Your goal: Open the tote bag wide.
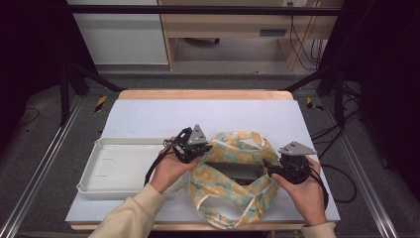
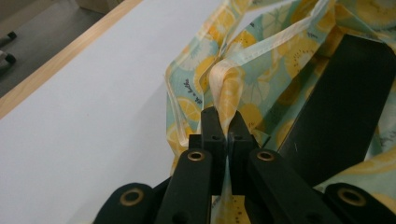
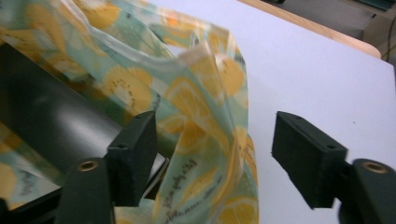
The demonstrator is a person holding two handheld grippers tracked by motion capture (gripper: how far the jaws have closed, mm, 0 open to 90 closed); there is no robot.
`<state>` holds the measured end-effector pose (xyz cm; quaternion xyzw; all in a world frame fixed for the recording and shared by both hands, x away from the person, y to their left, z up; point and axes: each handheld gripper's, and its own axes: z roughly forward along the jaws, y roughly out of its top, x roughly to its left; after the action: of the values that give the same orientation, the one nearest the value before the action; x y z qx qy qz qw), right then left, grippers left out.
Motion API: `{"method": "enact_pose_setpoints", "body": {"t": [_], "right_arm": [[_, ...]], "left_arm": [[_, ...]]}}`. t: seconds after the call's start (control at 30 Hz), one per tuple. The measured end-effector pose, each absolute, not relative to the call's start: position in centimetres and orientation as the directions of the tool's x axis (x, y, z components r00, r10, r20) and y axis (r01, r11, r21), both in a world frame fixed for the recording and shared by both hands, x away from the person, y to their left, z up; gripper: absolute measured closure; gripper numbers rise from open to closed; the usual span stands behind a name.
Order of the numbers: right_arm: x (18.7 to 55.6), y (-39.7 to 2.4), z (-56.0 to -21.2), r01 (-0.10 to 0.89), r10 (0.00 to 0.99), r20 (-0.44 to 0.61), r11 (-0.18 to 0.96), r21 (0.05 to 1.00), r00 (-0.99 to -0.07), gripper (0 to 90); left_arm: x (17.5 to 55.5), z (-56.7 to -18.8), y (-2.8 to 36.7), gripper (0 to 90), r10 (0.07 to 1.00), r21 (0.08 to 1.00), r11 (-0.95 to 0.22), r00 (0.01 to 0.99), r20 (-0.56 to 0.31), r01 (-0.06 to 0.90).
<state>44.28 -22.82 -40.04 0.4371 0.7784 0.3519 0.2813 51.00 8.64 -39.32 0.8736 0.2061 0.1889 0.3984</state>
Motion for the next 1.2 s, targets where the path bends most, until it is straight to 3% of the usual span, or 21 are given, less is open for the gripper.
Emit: {"method": "enact_pose_setpoints", "body": {"t": [0.1, 0.2, 0.33, 0.43, 0.5, 0.53, 0.57, 0.63, 0.73, 0.87, 1.0, 1.07, 1.13, 1.2], "right_arm": [[44.7, -22.3, -39.8, 0.468, 0.87, -0.132, 0.378, 0.799, -0.476, 25.6], [45.4, -21.7, -40.3, 0.485, 0.865, -0.131, 0.391, 0.782, -0.485, 31.0], [46.4, -21.3, -41.3, 0.505, 0.86, -0.164, 0.427, 0.75, -0.484, 53.3], [47.2, -21.5, -41.7, 0.502, 0.86, -0.15, 0.417, 0.758, -0.487, 80.4], [47.3, -21.6, -41.7, 0.501, 0.862, -0.143, 0.41, 0.762, -0.487, 83.1], [47.4, -21.6, -41.8, 0.506, 0.865, -0.136, 0.402, 0.763, -0.483, 83.9], [47.6, -21.8, -41.9, 0.499, 0.865, -0.146, 0.406, 0.766, -0.48, 85.1], [47.7, -21.8, -41.9, 0.499, 0.868, -0.146, 0.402, 0.767, -0.475, 85.4], [47.9, -22.1, -42.1, 0.502, 0.874, -0.134, 0.386, 0.774, -0.466, 85.6], [47.7, -22.3, -42.3, 0.491, 0.874, -0.139, 0.385, 0.781, -0.465, 85.1], [47.5, -22.2, -42.3, 0.487, 0.872, -0.142, 0.389, 0.782, -0.468, 84.6], [47.5, -22.1, -42.4, 0.484, 0.868, -0.148, 0.397, 0.78, -0.474, 84.2], [47.4, -22.1, -42.4, 0.483, 0.869, -0.148, 0.396, 0.781, -0.472, 81.5], [47.2, -22.1, -42.3, 0.48, 0.873, -0.156, 0.395, 0.783, -0.463, 70.9]], "left_arm": [[51.1, -38.9, 8.7, 89.6, 0.516, 0.78, -0.589, 0.841, 0.162, 0.211], [50.9, -38.5, 8.8, 89.5, 0.513, 0.787, -0.581, 0.844, 0.157, 0.206], [50.5, -38.2, 8.8, 89.5, 0.5, 0.789, -0.582, 0.852, 0.157, 0.196], [50.3, -38.4, 8.7, 88.1, 0.484, 0.777, -0.6, 0.859, 0.164, 0.19], [50.1, -38.6, 8.7, 86.9, 0.479, 0.77, -0.608, 0.862, 0.165, 0.19], [50.0, -38.7, 8.6, 84.6, 0.477, 0.77, -0.61, 0.863, 0.166, 0.189], [49.8, -38.8, 8.6, 75.4, 0.474, 0.769, -0.611, 0.865, 0.166, 0.188], [49.3, -38.8, 8.6, 71.0, 0.472, 0.771, -0.612, 0.864, 0.177, 0.177], [48.6, -38.6, 8.7, 50.5, 0.468, 0.767, -0.621, 0.862, 0.196, 0.162], [48.4, -38.9, 9.2, 43.8, 0.475, 0.745, -0.646, 0.852, 0.218, 0.169], [48.9, -39.7, 10.0, 47.3, 0.492, 0.731, -0.65, 0.849, 0.195, 0.208], [49.3, -40.1, 10.1, 55.2, 0.486, 0.706, -0.672, 0.853, 0.19, 0.225], [49.6, -40.5, 10.2, 69.6, 0.496, 0.691, -0.678, 0.85, 0.18, 0.249], [49.7, -40.7, 10.2, 78.4, 0.501, 0.686, -0.683, 0.844, 0.19, 0.251]]}}
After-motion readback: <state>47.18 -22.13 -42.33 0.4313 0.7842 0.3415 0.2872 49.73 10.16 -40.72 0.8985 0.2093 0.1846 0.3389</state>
